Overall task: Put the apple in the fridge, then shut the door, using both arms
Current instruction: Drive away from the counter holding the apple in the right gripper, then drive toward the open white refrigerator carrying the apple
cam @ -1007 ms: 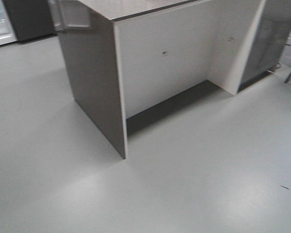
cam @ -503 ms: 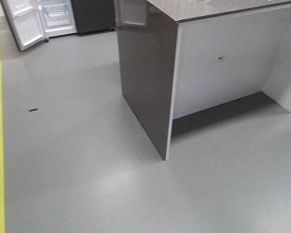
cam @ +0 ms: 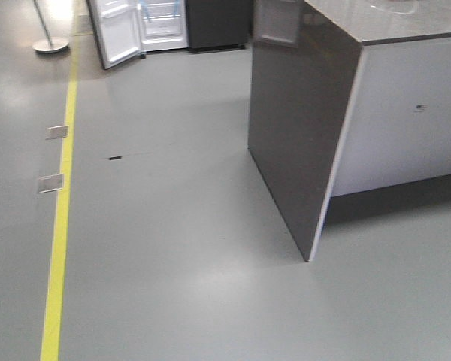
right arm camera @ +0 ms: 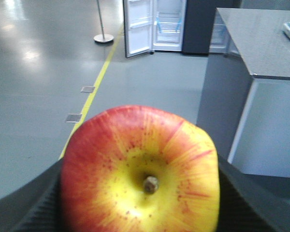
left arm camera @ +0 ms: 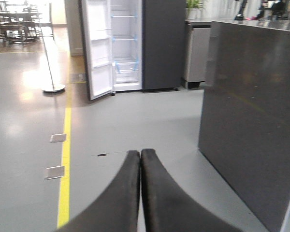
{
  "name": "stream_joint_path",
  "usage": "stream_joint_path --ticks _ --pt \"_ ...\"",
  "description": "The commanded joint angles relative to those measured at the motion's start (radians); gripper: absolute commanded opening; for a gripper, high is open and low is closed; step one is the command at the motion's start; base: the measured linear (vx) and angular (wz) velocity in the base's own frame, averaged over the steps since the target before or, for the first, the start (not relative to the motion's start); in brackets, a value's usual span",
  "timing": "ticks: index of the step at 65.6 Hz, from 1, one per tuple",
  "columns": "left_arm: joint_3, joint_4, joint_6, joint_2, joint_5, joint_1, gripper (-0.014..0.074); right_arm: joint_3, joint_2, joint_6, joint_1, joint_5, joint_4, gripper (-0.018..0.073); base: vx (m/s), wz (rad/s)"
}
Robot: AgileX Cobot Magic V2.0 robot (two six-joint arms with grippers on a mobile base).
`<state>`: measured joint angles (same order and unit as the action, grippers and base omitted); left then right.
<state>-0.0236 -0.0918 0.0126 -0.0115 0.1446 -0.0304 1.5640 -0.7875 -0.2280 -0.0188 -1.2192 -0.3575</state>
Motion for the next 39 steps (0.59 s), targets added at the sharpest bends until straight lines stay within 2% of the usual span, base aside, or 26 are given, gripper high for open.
stream_joint_path --ticks 1,39 --pt "0.017 -0.001 0.010 -0.015 -0.080 0.001 -0.0006 0.025 -0.008 -0.008 -0.001 0.078 -0.015 0.0094 0.06 0.35" --pt "0.017 -0.001 0.010 -0.015 -0.080 0.001 -0.0006 0.025 -0.008 -0.008 -0.001 0.078 -0.015 0.0094 0.08 0.31"
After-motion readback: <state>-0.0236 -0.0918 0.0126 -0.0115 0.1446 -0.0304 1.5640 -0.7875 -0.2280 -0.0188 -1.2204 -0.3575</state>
